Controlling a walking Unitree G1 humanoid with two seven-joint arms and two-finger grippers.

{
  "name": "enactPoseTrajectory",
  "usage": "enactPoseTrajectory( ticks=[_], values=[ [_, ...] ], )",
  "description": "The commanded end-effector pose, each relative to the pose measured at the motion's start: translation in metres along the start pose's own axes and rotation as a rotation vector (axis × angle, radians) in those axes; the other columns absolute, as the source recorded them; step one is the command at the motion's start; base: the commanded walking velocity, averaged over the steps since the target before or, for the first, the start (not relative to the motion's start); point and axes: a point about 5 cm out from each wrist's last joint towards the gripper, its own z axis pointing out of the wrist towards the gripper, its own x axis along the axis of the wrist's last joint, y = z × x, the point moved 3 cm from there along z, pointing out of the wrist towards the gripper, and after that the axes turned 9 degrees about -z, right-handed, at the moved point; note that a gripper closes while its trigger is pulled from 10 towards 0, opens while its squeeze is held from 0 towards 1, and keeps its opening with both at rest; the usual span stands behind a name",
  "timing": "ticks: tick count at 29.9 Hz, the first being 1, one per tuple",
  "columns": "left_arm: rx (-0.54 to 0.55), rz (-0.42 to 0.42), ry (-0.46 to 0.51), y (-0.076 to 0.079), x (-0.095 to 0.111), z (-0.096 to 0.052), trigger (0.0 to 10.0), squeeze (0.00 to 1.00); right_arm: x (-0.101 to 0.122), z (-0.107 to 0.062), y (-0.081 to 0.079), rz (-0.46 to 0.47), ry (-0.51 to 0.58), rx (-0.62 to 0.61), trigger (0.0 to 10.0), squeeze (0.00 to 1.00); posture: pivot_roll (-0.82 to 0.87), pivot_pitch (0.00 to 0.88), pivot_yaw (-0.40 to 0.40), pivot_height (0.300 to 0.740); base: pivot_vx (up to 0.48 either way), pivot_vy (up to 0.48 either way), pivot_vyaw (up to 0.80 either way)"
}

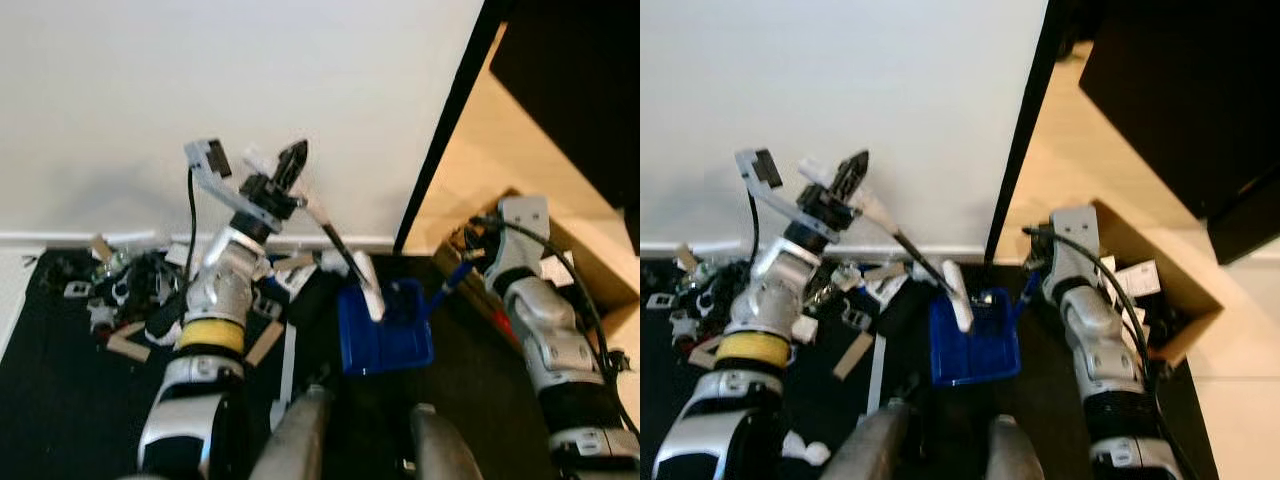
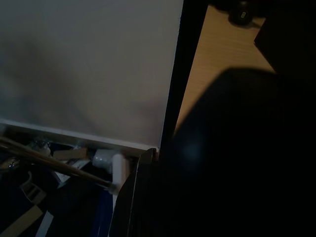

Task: Sweep floor

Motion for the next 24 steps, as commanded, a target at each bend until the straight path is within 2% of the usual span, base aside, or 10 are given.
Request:
enactPoseTrajectory(
  ticks=[1,2,5,12,14,17,18,20,23,24],
  values=[
    [-0.003,0.043,-0.025,0.000,0.008,-0.009,10.0,0.00,-0.015,-0.005,-0.005,-0.001,-0.050,0.011,10.0,0.00,0.04,0.330,0.083,0.740,0.000,0.000,0.00],
    [-0.003,0.043,-0.025,0.000,0.008,-0.009,10.0,0.00,-0.015,-0.005,-0.005,-0.001,-0.050,0.011,10.0,0.00,0.04,0.330,0.083,0.740,0.000,0.000,0.00],
    [0.036,0.114,-0.040,0.005,0.026,-0.028,10.0,0.00,-0.018,-0.005,-0.007,0.007,-0.054,0.010,10.0,0.00,0.06,0.329,0.092,0.740,0.000,0.000,0.00],
    [0.113,0.221,-0.035,0.012,0.051,-0.046,10.0,0.00,-0.021,-0.006,-0.008,0.011,-0.060,0.010,10.0,0.00,0.09,0.325,0.100,0.740,0.000,0.000,0.00],
    [0.172,0.280,-0.051,0.013,0.060,-0.057,10.0,0.00,-0.024,-0.006,-0.010,0.012,-0.066,0.013,10.0,0.00,0.11,0.322,0.106,0.740,0.000,0.000,0.00],
    [0.219,0.310,-0.061,0.012,0.064,-0.065,10.0,0.00,-0.025,-0.006,-0.011,0.013,-0.069,0.014,10.0,0.00,0.12,0.321,0.110,0.740,0.000,0.000,0.00],
    [0.303,0.359,-0.090,0.010,0.066,-0.079,10.0,0.00,-0.027,-0.006,-0.013,0.015,-0.072,0.018,10.0,0.00,0.13,0.318,0.114,0.740,0.000,0.000,0.00],
    [0.303,0.359,-0.090,0.010,0.066,-0.079,10.0,0.00,-0.027,-0.006,-0.013,0.015,-0.072,0.018,10.0,0.00,0.13,0.318,0.114,0.740,0.000,0.000,0.00],
    [0.383,0.410,-0.147,0.007,0.062,-0.095,10.0,0.00,-0.027,-0.005,-0.015,0.017,-0.073,0.021,10.0,0.00,0.14,0.315,0.121,0.740,0.000,0.000,0.00],
    [0.383,0.410,-0.147,0.007,0.062,-0.095,10.0,0.00,-0.027,-0.005,-0.015,0.017,-0.073,0.021,10.0,0.00,0.14,0.315,0.121,0.740,0.000,0.000,0.00]
  ],
)
